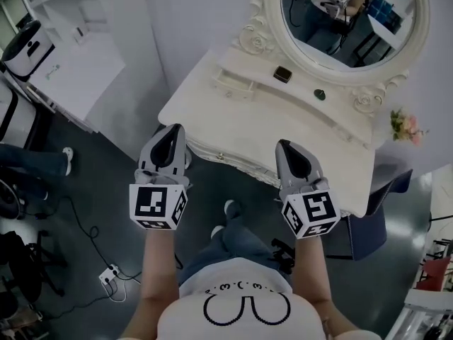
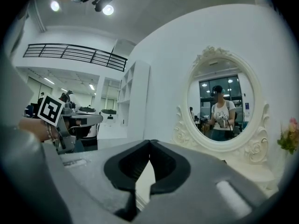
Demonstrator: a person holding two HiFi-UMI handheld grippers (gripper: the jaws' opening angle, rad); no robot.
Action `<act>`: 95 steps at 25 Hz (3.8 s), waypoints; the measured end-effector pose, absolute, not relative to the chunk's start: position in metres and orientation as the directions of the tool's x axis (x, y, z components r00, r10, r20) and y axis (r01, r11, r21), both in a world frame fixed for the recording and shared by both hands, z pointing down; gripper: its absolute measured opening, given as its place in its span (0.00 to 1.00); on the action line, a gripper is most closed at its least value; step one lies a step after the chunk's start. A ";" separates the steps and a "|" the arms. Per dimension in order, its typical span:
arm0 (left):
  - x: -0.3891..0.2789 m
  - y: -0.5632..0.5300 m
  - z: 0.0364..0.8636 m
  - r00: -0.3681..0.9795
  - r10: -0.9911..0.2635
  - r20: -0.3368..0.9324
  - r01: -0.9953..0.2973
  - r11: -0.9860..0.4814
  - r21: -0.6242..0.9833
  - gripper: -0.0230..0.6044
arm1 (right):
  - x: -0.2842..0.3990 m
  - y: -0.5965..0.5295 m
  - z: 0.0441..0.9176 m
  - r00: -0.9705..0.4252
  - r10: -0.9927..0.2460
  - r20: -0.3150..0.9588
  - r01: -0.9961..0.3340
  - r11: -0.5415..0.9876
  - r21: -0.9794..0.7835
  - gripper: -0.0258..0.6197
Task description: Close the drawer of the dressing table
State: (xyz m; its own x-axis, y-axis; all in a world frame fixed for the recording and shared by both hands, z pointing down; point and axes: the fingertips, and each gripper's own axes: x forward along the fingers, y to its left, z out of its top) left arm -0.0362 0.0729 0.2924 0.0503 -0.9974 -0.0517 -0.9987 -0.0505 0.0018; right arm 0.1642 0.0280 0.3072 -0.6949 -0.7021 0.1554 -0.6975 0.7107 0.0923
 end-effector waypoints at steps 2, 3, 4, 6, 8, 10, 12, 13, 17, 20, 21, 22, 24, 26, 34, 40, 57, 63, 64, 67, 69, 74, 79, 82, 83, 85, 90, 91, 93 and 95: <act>-0.047 0.061 0.298 0.035 -0.998 -0.042 -0.999 -0.036 0.016 0.03 | 0.154 0.012 0.314 -0.699 -0.695 0.167 -0.690 0.717 0.094 0.04; -0.051 0.056 0.301 0.029 -0.999 -0.036 -0.999 -0.030 0.022 0.03 | 0.148 0.005 0.318 -0.702 -0.690 0.173 -0.686 0.722 0.096 0.04; -0.056 0.050 0.305 0.026 -0.999 -0.030 -0.999 -0.026 0.026 0.03 | 0.142 -0.003 0.322 -0.705 -0.686 0.180 -0.681 0.725 0.098 0.04; -0.067 0.036 0.312 0.023 -1.000 -0.020 -0.999 -0.024 0.028 0.03 | 0.127 -0.018 0.331 -0.707 -0.681 0.193 -0.676 0.730 0.099 0.04; -0.078 0.022 0.318 0.025 -1.000 -0.006 -0.999 -0.026 0.023 0.03 | 0.112 -0.033 0.341 -0.708 -0.676 0.206 -0.674 0.733 0.092 0.04; -0.089 0.005 0.323 0.036 -0.999 0.014 -0.999 -0.035 0.013 0.03 | 0.098 -0.049 0.351 -0.706 -0.675 0.215 -0.677 0.732 0.073 0.04; -0.100 -0.015 0.327 0.050 -0.998 0.032 -0.999 -0.050 0.004 0.03 | 0.084 -0.069 0.358 -0.699 -0.681 0.219 -0.688 0.724 0.054 0.04; -0.106 -0.027 0.328 0.055 -0.998 0.037 -0.998 -0.055 0.000 0.03 | 0.078 -0.080 0.360 -0.694 -0.686 0.221 -0.695 0.718 0.048 0.04; -0.133 -0.077 0.333 0.077 -0.995 0.061 -0.997 -0.078 -0.009 0.03 | 0.055 -0.123 0.371 -0.668 -0.706 0.235 -0.726 0.688 0.002 0.04; -0.145 -0.118 0.344 0.105 -0.990 0.090 -0.994 -0.105 0.006 0.03 | 0.045 -0.154 0.386 -0.647 -0.717 0.259 -0.749 0.662 -0.040 0.15; -0.148 -0.132 0.348 0.115 -0.988 0.099 -0.993 -0.114 0.016 0.03 | 0.041 -0.166 0.391 -0.640 -0.721 0.267 -0.757 0.650 -0.059 0.22; -0.150 -0.145 0.352 0.126 -0.986 0.109 -0.992 -0.124 0.026 0.03 | 0.039 -0.177 0.394 -0.630 -0.726 0.276 -0.768 0.636 -0.077 0.29; -0.154 -0.166 0.359 0.147 -0.981 0.126 -0.989 -0.143 0.040 0.03 | 0.036 -0.197 0.403 -0.600 -0.743 0.297 -0.793 0.601 -0.098 0.38; -0.156 -0.181 0.366 0.163 -0.977 0.139 -0.986 -0.158 0.047 0.03 | 0.034 -0.212 0.413 -0.565 -0.758 0.325 -0.819 0.564 -0.108 0.38; -0.162 -0.223 0.399 0.230 -0.951 0.208 -0.973 -0.218 0.081 0.03 | 0.026 -0.232 0.463 -0.479 -0.753 0.451 -0.869 0.480 -0.121 0.36; -0.158 -0.250 0.425 0.325 -0.911 0.255 -0.946 -0.307 0.109 0.03 | 0.016 -0.234 0.497 -0.394 -0.749 0.532 -0.913 0.384 -0.137 0.33; -0.191 -0.278 0.474 0.423 -0.838 0.346 -0.906 -0.396 0.149 0.03 | -0.014 -0.247 0.586 -0.261 -0.661 0.704 -0.965 0.192 -0.177 0.20; -0.198 -0.281 0.474 0.422 -0.841 0.338 -0.907 -0.388 0.164 0.03 | -0.013 -0.246 0.584 -0.242 -0.647 0.723 -0.969 0.198 -0.147 0.20; -0.198 -0.281 0.474 0.422 -0.841 0.337 -0.906 -0.389 0.164 0.03 | -0.013 -0.247 0.583 -0.239 -0.648 0.723 -0.970 0.197 -0.144 0.20; -0.199 -0.280 0.473 0.421 -0.843 0.336 -0.907 -0.388 0.165 0.03 | -0.012 -0.254 0.578 -0.239 -0.656 0.716 -0.970 0.195 -0.146 0.20; -0.199 -0.279 0.473 0.419 -0.843 0.337 -0.908 -0.385 0.165 0.03 | -0.012 -0.259 0.577 -0.244 -0.653 0.717 -0.969 0.195 -0.152 0.20; -0.200 -0.279 0.470 0.413 -0.847 0.335 -0.910 -0.380 0.162 0.03 | -0.013 -0.273 0.581 -0.245 -0.638 0.730 -0.969 0.192 -0.158 0.20; -0.200 -0.283 0.466 0.413 -0.849 0.329 -0.911 -0.381 0.160 0.03 | -0.015 -0.284 0.582 -0.252 -0.634 0.732 -0.967 0.192 -0.167 0.20; -0.200 -0.287 0.466 0.412 -0.850 0.328 -0.911 -0.378 0.162 0.03 | -0.017 -0.291 0.582 -0.253 -0.632 0.732 -0.966 0.198 -0.164 0.20; -0.201 -0.288 0.466 0.411 -0.851 0.327 -0.912 -0.378 0.163 0.03 | -0.017 -0.293 0.582 -0.252 -0.632 0.733 -0.967 0.199 -0.161 0.20; -0.201 -0.289 0.465 0.410 -0.852 0.325 -0.912 -0.376 0.164 0.03 | -0.017 -0.298 0.582 -0.250 -0.632 0.733 -0.967 0.201 -0.157 0.20; -0.204 -0.292 0.464 0.409 -0.853 0.324 -0.913 -0.374 0.166 0.03 | -0.018 -0.310 0.582 -0.245 -0.636 0.732 -0.968 0.207 -0.144 0.20; -0.204 -0.292 0.464 0.409 -0.854 0.323 -0.912 -0.374 0.166 0.03 | -0.017 -0.313 0.583 -0.243 -0.638 0.731 -0.968 0.207 -0.141 0.20; -0.203 -0.294 0.463 0.411 -0.853 0.321 -0.911 -0.377 0.165 0.03 | -0.015 -0.319 0.583 -0.240 -0.639 0.731 -0.969 0.207 -0.137 0.20; -0.202 -0.295 0.462 0.414 -0.853 0.319 -0.910 -0.380 0.164 0.03 | -0.014 -0.324 0.583 -0.238 -0.638 0.732 -0.969 0.207 -0.135 0.20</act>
State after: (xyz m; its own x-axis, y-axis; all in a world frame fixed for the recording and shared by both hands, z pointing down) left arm -0.2023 -0.2948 0.4615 0.4136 -0.8527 0.3191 -0.9103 -0.3802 0.1637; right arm -0.0143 -0.3243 0.5830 -0.2384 -0.6377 0.7324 -0.9689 0.2071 -0.1350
